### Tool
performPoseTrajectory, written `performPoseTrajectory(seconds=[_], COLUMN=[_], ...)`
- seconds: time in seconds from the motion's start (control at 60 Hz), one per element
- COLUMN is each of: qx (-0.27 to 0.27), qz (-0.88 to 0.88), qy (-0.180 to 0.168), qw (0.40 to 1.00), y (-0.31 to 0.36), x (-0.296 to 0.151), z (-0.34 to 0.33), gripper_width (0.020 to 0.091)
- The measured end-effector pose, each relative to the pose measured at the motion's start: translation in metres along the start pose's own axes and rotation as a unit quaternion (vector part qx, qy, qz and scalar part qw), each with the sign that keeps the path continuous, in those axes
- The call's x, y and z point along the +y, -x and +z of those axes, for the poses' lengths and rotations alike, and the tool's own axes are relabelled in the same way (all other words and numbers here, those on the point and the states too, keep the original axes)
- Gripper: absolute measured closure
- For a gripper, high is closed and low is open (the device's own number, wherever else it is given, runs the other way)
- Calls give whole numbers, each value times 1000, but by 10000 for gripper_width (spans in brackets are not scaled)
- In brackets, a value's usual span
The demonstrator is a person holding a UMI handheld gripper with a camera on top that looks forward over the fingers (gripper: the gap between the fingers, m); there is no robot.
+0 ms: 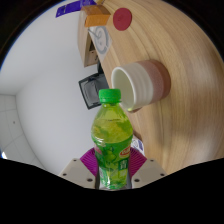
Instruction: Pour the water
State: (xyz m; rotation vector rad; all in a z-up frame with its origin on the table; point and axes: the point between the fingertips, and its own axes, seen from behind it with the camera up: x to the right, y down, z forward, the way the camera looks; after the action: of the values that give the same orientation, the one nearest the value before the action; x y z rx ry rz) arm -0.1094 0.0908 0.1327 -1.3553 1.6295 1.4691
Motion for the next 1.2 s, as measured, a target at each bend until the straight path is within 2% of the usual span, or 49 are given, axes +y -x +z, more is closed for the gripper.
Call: performPoseTrajectory(seconds=[0.283,0.383,0.483,0.65,0.8,0.917,1.017,1.2], qx=[19,30,33,46,53,67,80,122], qz=[-24,-119,-264,-553,-694,-748,-775,-785], qy=[23,37,37,-13,-113,-170,-191,-190], qw=[999,992,963,832,709,638,598,576], y=[-1,9,37,97,156,179,178,129], x=[1,11,10,-27,-90,-145,-186,-266], z=[-2,-12,-26,-48,-71,-84,-84,-71], gripper_width=[745,745,745,743,715,714,699,700])
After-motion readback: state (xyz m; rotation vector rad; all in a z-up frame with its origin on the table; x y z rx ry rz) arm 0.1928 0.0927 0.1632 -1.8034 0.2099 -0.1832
